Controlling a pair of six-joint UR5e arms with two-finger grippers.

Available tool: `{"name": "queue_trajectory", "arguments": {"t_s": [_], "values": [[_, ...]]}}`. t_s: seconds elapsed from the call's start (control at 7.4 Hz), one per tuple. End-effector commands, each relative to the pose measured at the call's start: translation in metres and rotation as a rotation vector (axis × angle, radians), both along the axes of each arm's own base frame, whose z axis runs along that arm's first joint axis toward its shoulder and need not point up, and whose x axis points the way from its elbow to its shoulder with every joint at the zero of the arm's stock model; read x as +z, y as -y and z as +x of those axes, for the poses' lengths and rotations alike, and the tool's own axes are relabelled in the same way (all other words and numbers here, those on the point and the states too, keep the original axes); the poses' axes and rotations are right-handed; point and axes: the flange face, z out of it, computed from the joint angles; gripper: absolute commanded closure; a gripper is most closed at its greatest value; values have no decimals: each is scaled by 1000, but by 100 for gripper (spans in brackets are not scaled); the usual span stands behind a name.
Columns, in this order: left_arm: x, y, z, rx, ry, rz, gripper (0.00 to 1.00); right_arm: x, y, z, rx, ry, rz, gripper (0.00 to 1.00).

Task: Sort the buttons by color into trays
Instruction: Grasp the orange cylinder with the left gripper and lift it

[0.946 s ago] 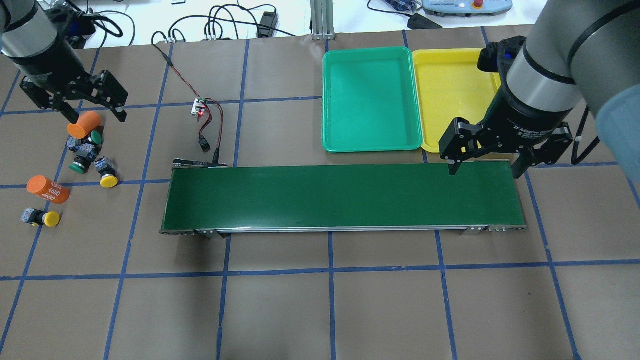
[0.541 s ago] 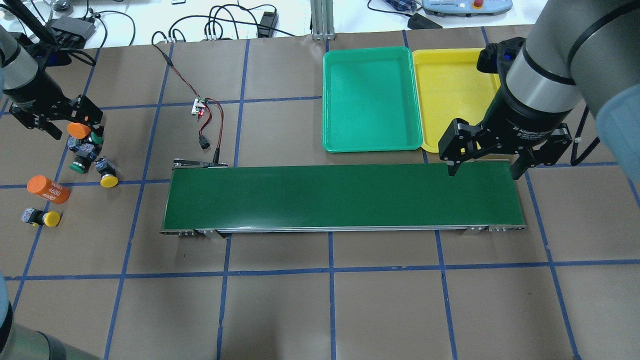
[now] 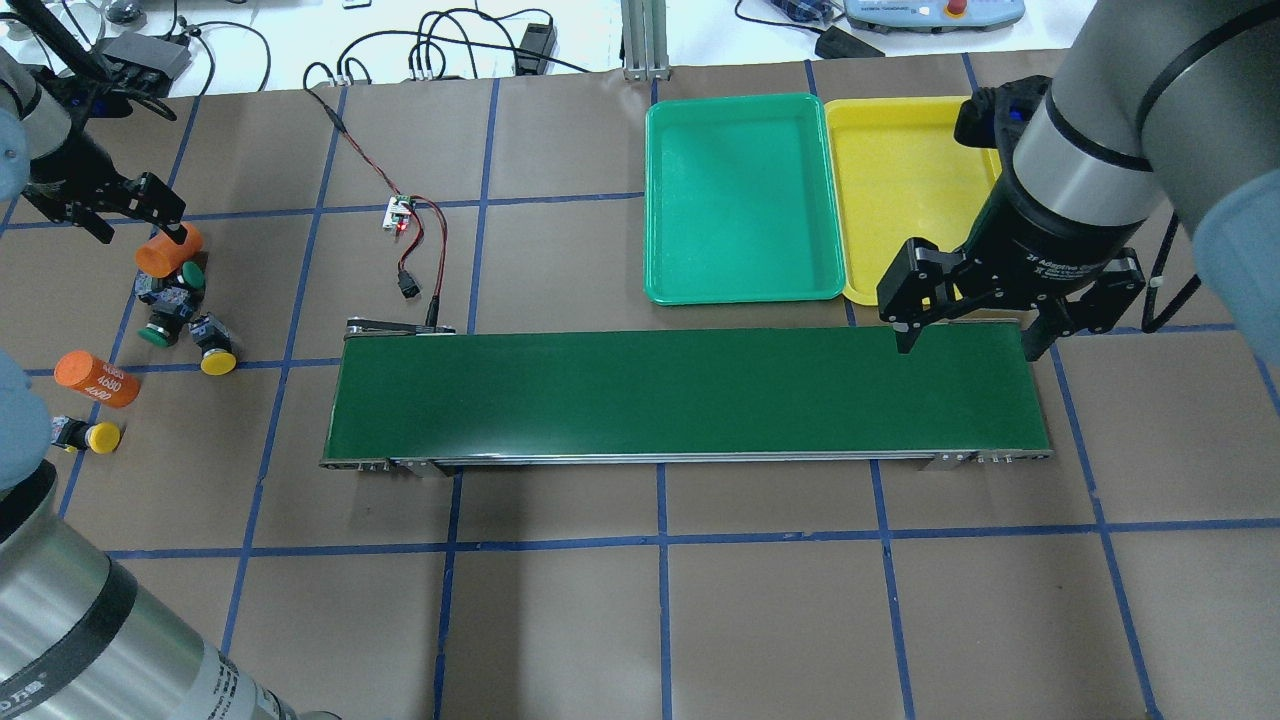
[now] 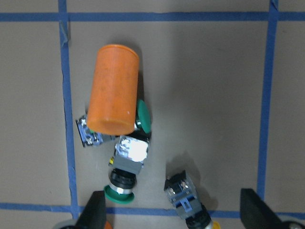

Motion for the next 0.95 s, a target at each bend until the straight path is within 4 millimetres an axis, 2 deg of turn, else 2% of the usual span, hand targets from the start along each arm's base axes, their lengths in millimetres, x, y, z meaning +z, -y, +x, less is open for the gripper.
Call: {"name": "queue_trajectory", "arguments": {"t_s": [0.0,0.14,0.41,0.54,0.68,0.81], "values": [[-42,34,22,-83,-20,27,0,0,0,1,-4,6,0,0],[-58,35,23,-80,-50,32,0,0,0,0,3,2,2,0],[-69,35,32,-67,-60,38,1,0,0,0,-2,3,2,0],[-71,35,35,-61,-64,38,21,-7,0,0,-2,-1,12,0],[-80,36,36,-55,-71,47,20,-10,-1,1,-7,6,11,0],[-81,35,36,-50,-73,50,26,-10,-1,1,-6,9,8,0]]}}
